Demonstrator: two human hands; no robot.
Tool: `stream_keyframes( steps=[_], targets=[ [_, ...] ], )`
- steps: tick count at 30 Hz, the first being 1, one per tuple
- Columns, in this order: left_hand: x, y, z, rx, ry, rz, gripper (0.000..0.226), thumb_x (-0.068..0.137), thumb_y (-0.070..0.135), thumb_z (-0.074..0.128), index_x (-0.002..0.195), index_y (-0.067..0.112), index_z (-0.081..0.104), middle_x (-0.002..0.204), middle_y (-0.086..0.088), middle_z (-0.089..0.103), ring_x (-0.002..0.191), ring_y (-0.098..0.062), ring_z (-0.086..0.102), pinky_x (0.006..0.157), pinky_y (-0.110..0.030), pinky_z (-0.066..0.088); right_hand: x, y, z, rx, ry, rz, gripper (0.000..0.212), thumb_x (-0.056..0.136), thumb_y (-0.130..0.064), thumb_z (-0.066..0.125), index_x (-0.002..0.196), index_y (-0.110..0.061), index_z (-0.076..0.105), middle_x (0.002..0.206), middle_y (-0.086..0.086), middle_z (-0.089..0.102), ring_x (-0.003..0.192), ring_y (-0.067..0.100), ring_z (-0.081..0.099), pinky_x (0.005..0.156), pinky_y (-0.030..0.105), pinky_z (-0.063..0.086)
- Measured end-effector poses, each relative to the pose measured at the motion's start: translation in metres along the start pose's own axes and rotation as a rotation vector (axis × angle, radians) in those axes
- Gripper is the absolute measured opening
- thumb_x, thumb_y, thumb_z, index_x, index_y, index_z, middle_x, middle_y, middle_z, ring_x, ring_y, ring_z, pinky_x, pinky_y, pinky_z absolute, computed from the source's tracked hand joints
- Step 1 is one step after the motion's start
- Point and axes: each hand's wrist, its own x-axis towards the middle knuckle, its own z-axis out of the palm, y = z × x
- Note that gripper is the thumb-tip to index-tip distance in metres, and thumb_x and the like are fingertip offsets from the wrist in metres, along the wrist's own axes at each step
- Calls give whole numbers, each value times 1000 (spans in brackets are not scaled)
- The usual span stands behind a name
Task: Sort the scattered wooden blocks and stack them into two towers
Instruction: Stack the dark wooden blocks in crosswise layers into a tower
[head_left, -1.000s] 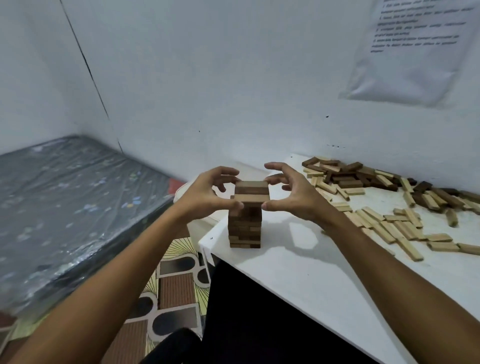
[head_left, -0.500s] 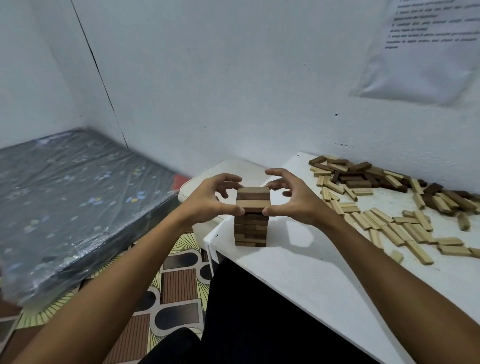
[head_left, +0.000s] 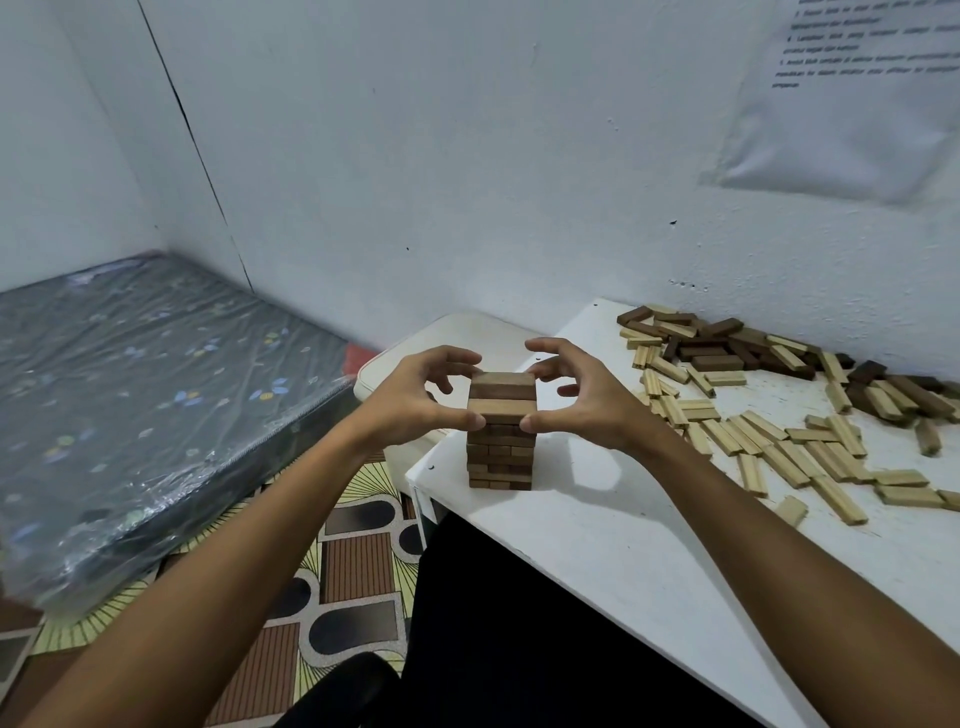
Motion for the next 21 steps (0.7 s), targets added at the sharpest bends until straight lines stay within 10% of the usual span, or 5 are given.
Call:
stream_keyframes(
  steps=[21],
  targets=[
    [-2, 6, -2, 57, -37, 7, 76, 55, 58, 76, 125, 33, 58, 125, 18, 60, 115, -2, 55, 91, -32, 53, -3, -1, -3, 4, -25, 5, 83, 64, -42, 75, 139, -35, 41, 124, -11, 57, 120, 5, 49, 92, 26, 45]
  ],
)
